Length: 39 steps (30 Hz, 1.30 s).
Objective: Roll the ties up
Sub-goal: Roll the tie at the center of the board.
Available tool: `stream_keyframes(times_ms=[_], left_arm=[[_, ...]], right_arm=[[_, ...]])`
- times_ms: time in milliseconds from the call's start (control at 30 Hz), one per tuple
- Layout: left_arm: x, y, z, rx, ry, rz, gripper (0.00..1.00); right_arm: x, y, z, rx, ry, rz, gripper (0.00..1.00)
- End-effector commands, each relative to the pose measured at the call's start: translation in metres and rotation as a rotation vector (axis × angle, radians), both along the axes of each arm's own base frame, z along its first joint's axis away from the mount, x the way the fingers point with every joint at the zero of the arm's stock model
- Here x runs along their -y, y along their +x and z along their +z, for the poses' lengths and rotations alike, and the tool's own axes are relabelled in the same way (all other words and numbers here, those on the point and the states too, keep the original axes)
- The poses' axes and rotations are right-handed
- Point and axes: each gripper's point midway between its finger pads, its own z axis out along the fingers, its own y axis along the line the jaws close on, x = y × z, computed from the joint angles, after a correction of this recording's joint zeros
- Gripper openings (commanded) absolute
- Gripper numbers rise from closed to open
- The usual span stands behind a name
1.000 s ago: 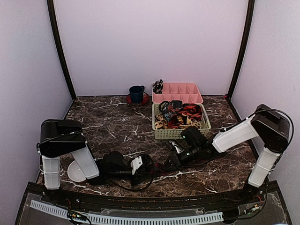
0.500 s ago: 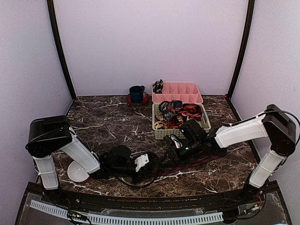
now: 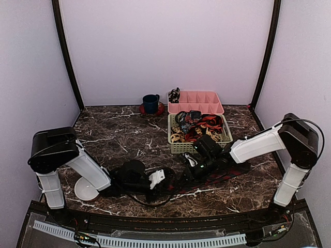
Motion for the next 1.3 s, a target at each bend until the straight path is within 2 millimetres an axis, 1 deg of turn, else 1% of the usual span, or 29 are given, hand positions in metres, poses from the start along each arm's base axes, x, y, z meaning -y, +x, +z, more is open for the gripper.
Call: stream_keyframes(times_ms=[0,67,133,200,267,367,433,467,533,600,633,767,800,867,933,1000,1067,1133,1167,1200,1233,1267], left_arm=[[-0.038,-0.014,-0.056,-0.098,0.229,0.022,0.14],[-0.038,-0.013,-0.055,-0.100,0.215,0.027,0.17],[-0.037,-0.012,-0.051,-0.096,0.199,0.034,0.25],[-0.036,-0.010,-0.042,-0.081,0.164,0.042,0.40],[-0.035,-0.008,-0.026,-0.052,0.099,0.051,0.55],[-0.037,-0.006,0.005,0.000,-0.025,0.073,0.72],[-0.038,-0.004,0.014,0.023,-0.075,0.086,0.79],[-0.036,-0.003,0.016,0.034,-0.098,0.087,0.83],[-0.033,-0.002,0.015,0.041,-0.135,0.090,0.88],[-0.028,-0.004,0.012,0.027,-0.178,0.080,0.97],[-0.024,-0.004,0.011,0.012,-0.195,0.076,0.99],[-0.001,-0.003,0.010,-0.012,-0.264,0.065,0.99],[0.006,0.000,0.010,-0.016,-0.278,0.074,0.99],[0.014,0.003,0.004,-0.035,-0.285,0.082,0.98],[0.019,0.005,0.001,-0.048,-0.292,0.084,0.95],[0.023,0.005,-0.001,-0.060,-0.292,0.080,0.88],[0.021,0.005,-0.003,-0.063,-0.279,0.083,0.77],[0.018,0.005,-0.009,-0.065,-0.246,0.088,0.51],[0.016,0.005,-0.013,-0.067,-0.222,0.098,0.42],[0.012,0.004,-0.016,-0.065,-0.197,0.101,0.34],[0.008,0.002,-0.018,-0.061,-0.178,0.098,0.29],[0.004,0.000,-0.017,-0.055,-0.162,0.093,0.25]], right_arm=[[0.003,-0.003,-0.009,0.007,-0.025,0.021,0.00],[0.006,-0.002,-0.013,0.006,-0.033,0.016,0.00],[0.012,-0.001,-0.019,0.007,-0.046,0.008,0.00],[0.019,0.001,-0.026,0.004,-0.062,-0.007,0.00],[0.026,0.002,-0.033,-0.001,-0.073,-0.019,0.00],[0.036,0.002,-0.045,-0.010,-0.095,-0.037,0.00],[0.043,0.001,-0.053,-0.019,-0.112,-0.047,0.00],[0.047,0.001,-0.056,-0.019,-0.123,-0.050,0.00],[0.054,0.000,-0.063,-0.014,-0.153,-0.051,0.00],[0.060,0.000,-0.068,-0.001,-0.182,-0.048,0.00],[0.062,-0.001,-0.070,0.001,-0.192,-0.048,0.00],[0.065,-0.003,-0.073,0.002,-0.197,-0.054,0.00],[0.064,-0.002,-0.072,0.003,-0.192,-0.057,0.00],[0.063,-0.003,-0.072,0.000,-0.188,-0.061,0.00],[0.062,-0.003,-0.072,0.000,-0.186,-0.061,0.00],[0.060,-0.002,-0.070,0.004,-0.181,-0.062,0.00],[0.058,0.000,-0.067,0.008,-0.175,-0.064,0.00],[0.055,0.001,-0.062,0.014,-0.159,-0.068,0.00],[0.053,0.001,-0.057,0.017,-0.144,-0.067,0.00],[0.052,0.002,-0.051,0.019,-0.132,-0.067,0.00],[0.051,0.003,-0.045,0.026,-0.121,-0.065,0.01],[0.049,0.004,-0.037,0.039,-0.109,-0.062,0.04]])
